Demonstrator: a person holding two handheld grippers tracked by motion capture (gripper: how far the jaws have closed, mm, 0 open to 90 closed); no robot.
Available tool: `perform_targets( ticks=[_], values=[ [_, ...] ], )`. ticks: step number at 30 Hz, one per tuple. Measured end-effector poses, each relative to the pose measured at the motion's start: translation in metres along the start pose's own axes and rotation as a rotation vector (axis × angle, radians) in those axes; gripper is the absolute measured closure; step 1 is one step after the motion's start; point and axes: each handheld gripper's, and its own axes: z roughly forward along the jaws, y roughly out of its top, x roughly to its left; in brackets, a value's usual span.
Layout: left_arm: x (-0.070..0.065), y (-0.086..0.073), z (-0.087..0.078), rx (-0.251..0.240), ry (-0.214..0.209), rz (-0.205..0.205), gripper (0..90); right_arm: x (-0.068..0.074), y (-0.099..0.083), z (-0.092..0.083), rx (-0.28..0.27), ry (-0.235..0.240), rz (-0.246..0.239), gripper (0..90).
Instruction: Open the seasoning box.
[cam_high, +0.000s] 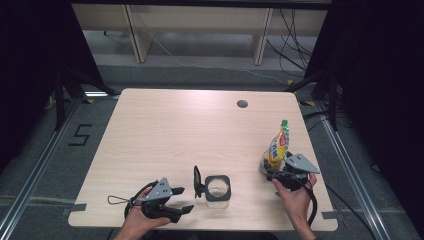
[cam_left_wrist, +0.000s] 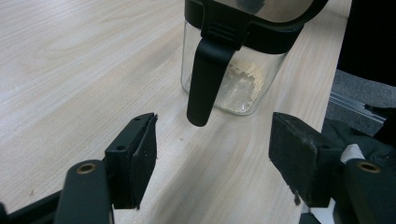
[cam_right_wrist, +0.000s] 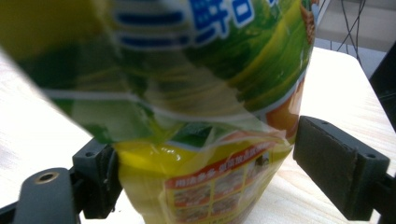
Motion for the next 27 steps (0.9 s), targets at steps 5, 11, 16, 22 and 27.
perform_targets(
  ticks=[5, 11, 16, 22, 27],
  values=[
    [0.0, 0.0, 0.0, -0.013, 0.0, 0.007, 33.2, -0.001, 0.002, -0.002, 0.022, 0.015, -0.002, 16.8],
    [0.0, 0.0, -0.001, -0.01, -0.003, 0.013, 34.2, -0.014, 0.004, -0.001, 0.019, 0.085, -0.073, 19.5],
    [-0.001, 0.0, 0.0, -0.015, -0.014, 0.014, 35.3, -0.028, 0.006, 0.001, 0.013, 0.178, -0.142, 22.8],
    [-0.002, 0.0, 0.0, -0.002, -0.011, 0.02, 35.8, -0.048, 0.007, 0.003, -0.01, 0.299, -0.242, 25.5],
    [-0.002, 0.0, 0.0, -0.004, -0.013, 0.023, 36.0, -0.047, 0.005, 0.002, -0.005, 0.299, -0.168, 26.6]
  ],
)
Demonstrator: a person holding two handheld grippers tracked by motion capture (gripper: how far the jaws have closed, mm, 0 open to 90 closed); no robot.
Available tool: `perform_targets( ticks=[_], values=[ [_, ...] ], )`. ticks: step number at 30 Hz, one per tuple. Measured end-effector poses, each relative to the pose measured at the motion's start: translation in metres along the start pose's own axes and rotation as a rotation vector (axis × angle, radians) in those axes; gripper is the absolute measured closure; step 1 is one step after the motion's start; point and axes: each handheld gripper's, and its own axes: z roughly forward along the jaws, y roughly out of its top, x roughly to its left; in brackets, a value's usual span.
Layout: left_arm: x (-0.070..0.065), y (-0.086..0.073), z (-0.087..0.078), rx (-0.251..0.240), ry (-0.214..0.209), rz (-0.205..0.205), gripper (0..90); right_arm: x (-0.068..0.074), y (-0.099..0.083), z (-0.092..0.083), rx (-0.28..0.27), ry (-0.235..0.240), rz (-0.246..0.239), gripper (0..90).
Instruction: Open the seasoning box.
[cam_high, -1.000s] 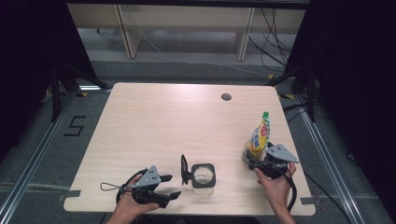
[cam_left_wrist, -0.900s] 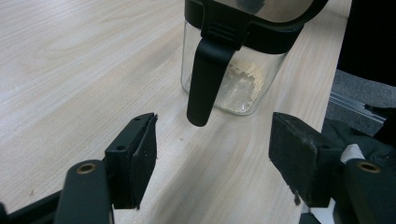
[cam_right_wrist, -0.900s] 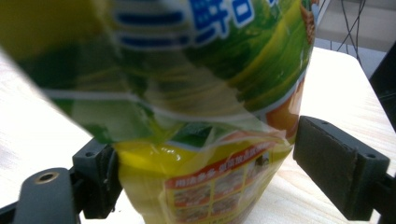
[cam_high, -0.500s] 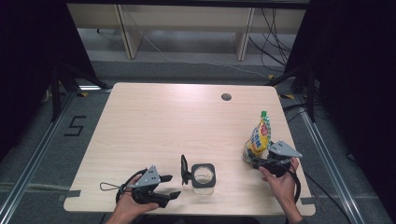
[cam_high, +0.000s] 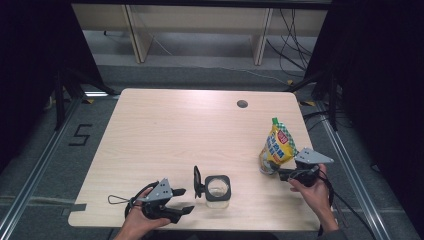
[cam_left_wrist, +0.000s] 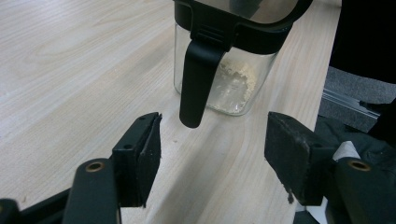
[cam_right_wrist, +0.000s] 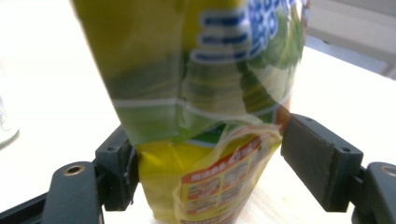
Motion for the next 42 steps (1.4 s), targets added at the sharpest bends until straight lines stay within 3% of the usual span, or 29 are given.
perform_targets(
  ticks=[2, 4, 9, 14, 15, 19, 20, 21, 22, 23, 24, 27, 28, 30, 31, 32, 33, 34, 35, 37, 39, 40, 42],
  values=[
    [0.0, 0.0, 0.0, -0.001, -0.001, 0.004, 35.9, 0.009, -0.001, -0.003, 0.012, -0.054, 0.087, 26.7],
    [0.0, 0.0, 0.0, 0.0, -0.001, 0.007, 35.9, 0.019, -0.005, -0.003, -0.026, -0.123, 0.147, 24.3],
    [-0.002, 0.0, 0.0, -0.012, 0.001, -0.008, 35.9, 0.035, -0.009, 0.002, -0.044, -0.25, 0.138, 18.6],
    [0.0, 0.0, 0.0, 0.003, -0.001, 0.018, 35.9, 0.041, -0.01, 0.005, -0.023, -0.311, 0.174, 17.3],
    [0.0, 0.0, 0.0, 0.004, -0.001, 0.017, 35.9, 0.04, -0.01, 0.006, -0.027, -0.308, 0.154, 17.0],
    [0.001, 0.0, 0.001, 0.011, 0.006, 0.016, 35.8, 0.042, -0.012, 0.011, -0.029, -0.31, 0.202, 16.6],
    [0.0, 0.0, 0.001, 0.001, 0.0, 0.004, 35.8, 0.04, -0.013, 0.013, -0.047, -0.312, 0.167, 16.3],
    [0.0, 0.0, 0.001, -0.003, -0.002, 0.009, 35.8, 0.042, -0.012, 0.015, -0.046, -0.302, 0.174, 16.3],
    [0.001, 0.001, 0.001, -0.001, -0.005, 0.03, 35.8, 0.042, -0.013, 0.017, -0.044, -0.305, 0.15, 17.3],
    [0.001, 0.0, 0.002, -0.007, -0.005, 0.021, 35.8, 0.043, -0.013, 0.018, -0.053, -0.31, 0.161, 18.4],
    [0.002, 0.001, 0.0, 0.02, 0.005, 0.048, 35.8, 0.042, -0.013, 0.019, -0.07, -0.309, 0.161, 19.6],
    [-0.001, 0.0, 0.001, -0.002, -0.003, 0.008, 35.8, 0.041, -0.012, 0.02, -0.088, -0.295, 0.15, 26.0],
    [0.0, 0.001, 0.0, 0.002, -0.003, 0.014, 35.8, 0.043, -0.011, 0.02, -0.08, -0.305, 0.178, 28.4],
    [0.0, 0.001, 0.0, 0.003, -0.003, 0.016, 35.8, 0.037, -0.012, 0.02, -0.091, -0.288, 0.161, 30.1],
    [0.0, 0.001, 0.0, 0.004, -0.003, 0.018, 35.8, 0.038, -0.012, 0.019, -0.079, -0.289, 0.194, 31.0],
    [-0.001, 0.0, 0.0, 0.004, -0.001, 0.007, 35.8, 0.033, -0.012, 0.019, -0.083, -0.269, 0.177, 32.2],
    [-0.001, 0.0, 0.0, 0.005, -0.003, 0.007, 35.9, 0.032, -0.012, 0.018, -0.087, -0.257, 0.192, 33.1],
    [0.0, 0.001, -0.001, 0.018, 0.002, 0.023, 35.9, 0.03, -0.012, 0.016, -0.073, -0.244, 0.184, 34.1],
    [-0.001, 0.001, 0.0, -0.003, -0.012, 0.009, 35.9, 0.027, -0.013, 0.015, -0.074, -0.23, 0.172, 34.8],
    [0.0, 0.001, 0.0, -0.001, -0.016, 0.033, 36.1, 0.022, -0.013, 0.013, -0.07, -0.207, 0.164, 35.3],
    [-0.001, 0.001, 0.0, 0.0, -0.017, 0.034, 36.1, 0.012, -0.013, 0.012, -0.068, -0.168, 0.115, 36.1],
    [-0.002, 0.0, 0.001, 0.001, -0.013, 0.011, 36.2, 0.009, -0.013, 0.01, -0.064, -0.154, 0.111, 36.4],
    [-0.002, 0.001, 0.001, 0.007, -0.012, 0.014, 36.4, 0.003, -0.013, 0.009, -0.063, -0.119, 0.094, 36.8]
  ],
)
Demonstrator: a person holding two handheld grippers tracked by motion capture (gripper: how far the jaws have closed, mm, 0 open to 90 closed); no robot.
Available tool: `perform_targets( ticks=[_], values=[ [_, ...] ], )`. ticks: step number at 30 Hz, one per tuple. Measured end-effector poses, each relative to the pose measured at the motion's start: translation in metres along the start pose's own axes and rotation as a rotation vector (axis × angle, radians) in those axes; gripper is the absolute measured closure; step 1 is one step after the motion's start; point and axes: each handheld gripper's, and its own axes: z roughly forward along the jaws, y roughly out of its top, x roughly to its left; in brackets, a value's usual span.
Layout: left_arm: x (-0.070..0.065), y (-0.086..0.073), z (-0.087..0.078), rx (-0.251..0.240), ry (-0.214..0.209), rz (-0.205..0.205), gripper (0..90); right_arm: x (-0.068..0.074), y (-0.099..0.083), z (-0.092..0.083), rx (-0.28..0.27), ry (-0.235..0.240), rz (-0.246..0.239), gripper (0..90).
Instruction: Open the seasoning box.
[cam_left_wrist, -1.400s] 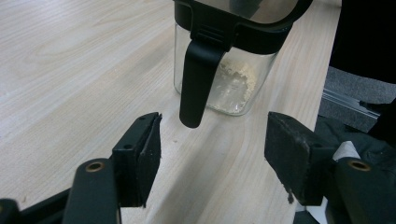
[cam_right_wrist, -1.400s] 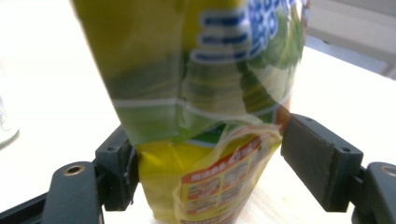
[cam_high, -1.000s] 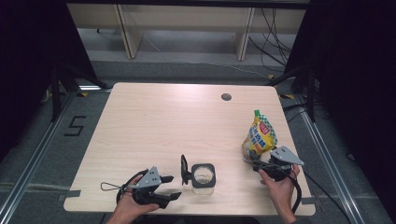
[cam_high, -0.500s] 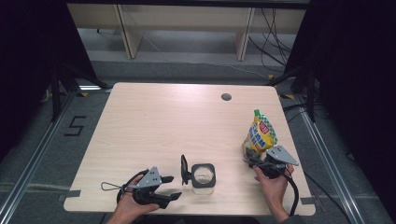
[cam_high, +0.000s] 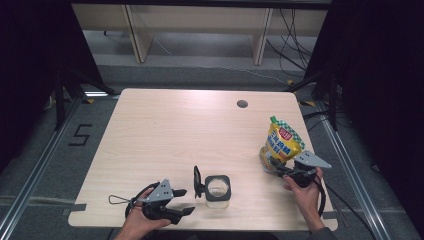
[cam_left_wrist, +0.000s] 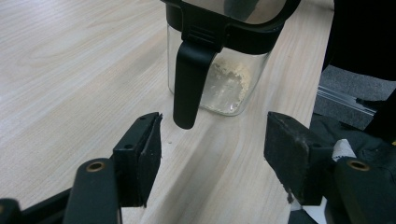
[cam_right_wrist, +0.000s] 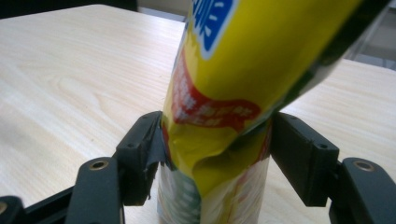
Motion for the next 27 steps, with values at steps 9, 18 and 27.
perform_targets(
  ticks=[9, 18, 27],
  values=[
    [-0.001, 0.0, 0.001, -0.001, -0.002, 0.005, 36.7, -0.001, 0.0, -0.001, 0.0, 0.02, -0.001, 34.9],
    [-0.001, 0.0, 0.002, 0.003, -0.007, 0.005, 36.7, 0.006, -0.008, 0.013, -0.063, -0.104, 0.068, 18.0],
    [-0.001, 0.0, 0.003, 0.006, -0.012, 0.018, 36.6, 0.005, -0.01, 0.02, -0.104, -0.131, 0.109, 20.4]
  ],
)
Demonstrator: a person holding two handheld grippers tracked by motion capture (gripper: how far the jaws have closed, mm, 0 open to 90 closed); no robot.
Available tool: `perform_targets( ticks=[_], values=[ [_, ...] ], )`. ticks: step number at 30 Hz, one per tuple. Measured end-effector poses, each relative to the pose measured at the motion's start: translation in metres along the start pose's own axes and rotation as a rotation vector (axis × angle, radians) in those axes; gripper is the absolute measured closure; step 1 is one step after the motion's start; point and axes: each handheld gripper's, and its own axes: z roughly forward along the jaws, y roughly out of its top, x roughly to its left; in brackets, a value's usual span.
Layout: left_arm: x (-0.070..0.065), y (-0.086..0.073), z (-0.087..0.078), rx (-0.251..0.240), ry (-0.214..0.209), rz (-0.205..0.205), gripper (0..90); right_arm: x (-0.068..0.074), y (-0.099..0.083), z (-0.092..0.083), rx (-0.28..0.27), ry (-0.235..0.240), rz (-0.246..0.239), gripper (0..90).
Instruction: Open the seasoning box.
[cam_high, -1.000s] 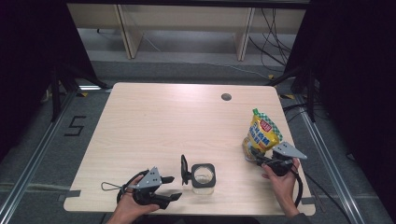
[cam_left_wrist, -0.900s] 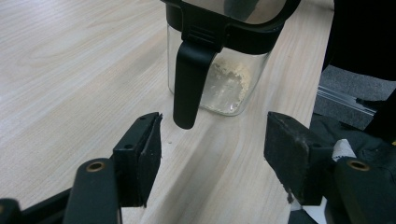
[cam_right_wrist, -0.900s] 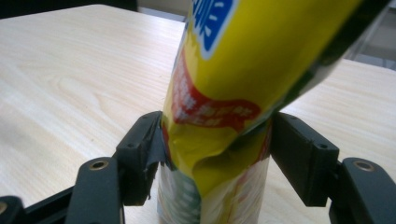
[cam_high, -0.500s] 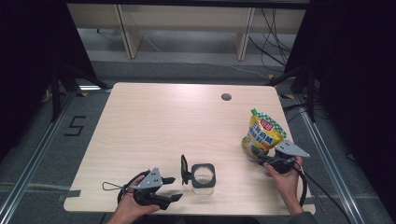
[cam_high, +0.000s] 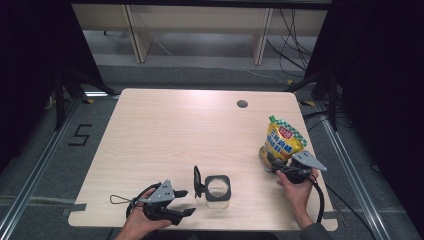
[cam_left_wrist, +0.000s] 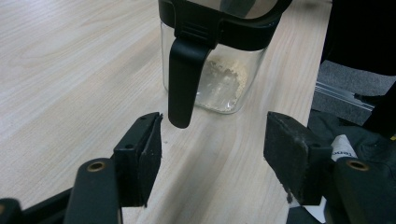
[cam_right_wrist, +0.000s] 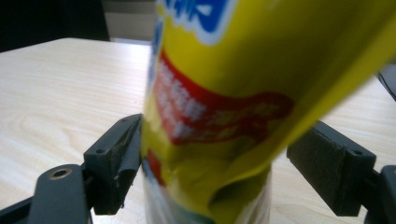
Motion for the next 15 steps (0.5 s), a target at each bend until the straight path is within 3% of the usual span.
perform_targets(
  ticks=[2, 4, 9, 15],
  values=[
    [-0.0004, 0.0001, 0.0001, -0.003, -0.003, -0.002, 36.6, -0.0008, -0.0007, 0.0007, 0.004, 0.004, 0.013, 20.3],
    [0.001, 0.0009, -0.0004, -0.002, -0.006, 0.024, 36.6, 0.0, -0.0021, 0.0046, -0.017, -0.003, 0.015, 20.8],
    [0.0009, 0.0005, -0.0001, -0.001, -0.007, 0.021, 36.5, 0.0001, -0.0022, 0.0064, -0.032, 0.011, 0.033, 21.5],
    [0.0009, 0.0007, -0.0002, 0.0, -0.009, 0.025, 36.6, 0.0004, -0.0032, 0.0098, -0.069, -0.007, 0.05, 22.2]
  ],
)
